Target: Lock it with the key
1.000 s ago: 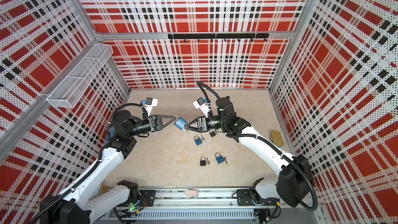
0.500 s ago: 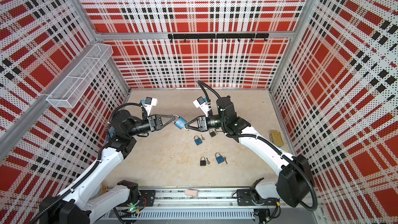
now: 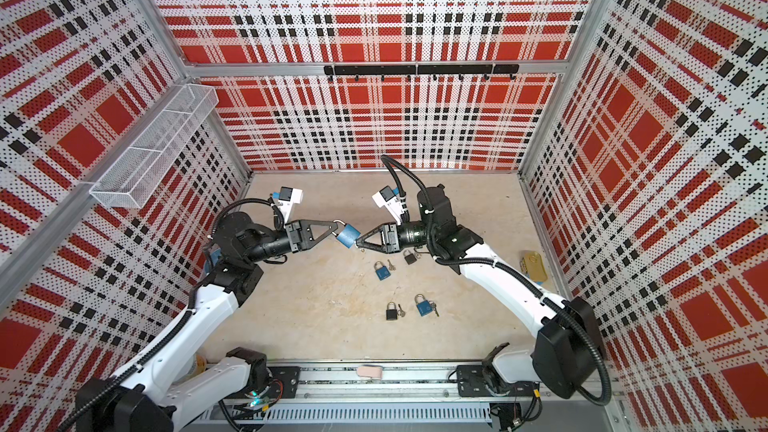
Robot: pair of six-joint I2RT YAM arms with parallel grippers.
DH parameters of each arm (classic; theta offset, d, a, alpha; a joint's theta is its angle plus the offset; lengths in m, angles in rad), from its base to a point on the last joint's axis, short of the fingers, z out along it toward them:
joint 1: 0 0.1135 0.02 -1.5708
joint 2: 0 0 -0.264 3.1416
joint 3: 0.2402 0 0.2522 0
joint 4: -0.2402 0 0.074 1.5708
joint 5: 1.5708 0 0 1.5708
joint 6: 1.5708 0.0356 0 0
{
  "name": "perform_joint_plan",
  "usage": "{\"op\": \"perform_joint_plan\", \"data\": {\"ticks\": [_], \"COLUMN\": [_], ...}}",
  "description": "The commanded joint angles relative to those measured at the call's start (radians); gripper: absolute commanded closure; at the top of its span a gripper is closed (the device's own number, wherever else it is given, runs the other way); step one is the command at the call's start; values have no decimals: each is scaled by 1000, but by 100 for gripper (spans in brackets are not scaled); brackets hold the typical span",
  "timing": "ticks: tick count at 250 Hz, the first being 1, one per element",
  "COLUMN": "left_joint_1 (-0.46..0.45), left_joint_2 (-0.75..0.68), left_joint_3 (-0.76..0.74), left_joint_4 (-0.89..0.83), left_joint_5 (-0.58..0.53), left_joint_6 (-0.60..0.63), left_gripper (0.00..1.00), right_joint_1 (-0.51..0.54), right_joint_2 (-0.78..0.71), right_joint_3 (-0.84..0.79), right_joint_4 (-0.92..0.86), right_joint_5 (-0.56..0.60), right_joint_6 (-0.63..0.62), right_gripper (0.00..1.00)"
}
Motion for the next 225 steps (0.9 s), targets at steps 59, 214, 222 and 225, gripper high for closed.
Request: {"op": "perform_joint_plan", "data": {"ticks": [59,214,222,225], "left_joint_1": [-29,6,18,23], "left_joint_2": [-17,-5,-4,-3], "left_joint_3": [43,45,48,49], "left_joint_4": [34,35,34,34], "left_joint_5": [-30,0,9,13], "left_joint_6": [-25,-14,-14,-13], "left_gripper": [100,100,100,100], "right_joint_1": [3,4,3,4], "right_joint_2": [10,-8,-13,-14], "right_joint_3": [0,-26,-32,-36], "right_joint_4": [56,40,35,35], "right_joint_5": [-21,-6,-2,-1], "right_joint_6": [3,0,-2,-2], "right_gripper": [82,100,100,100]}}
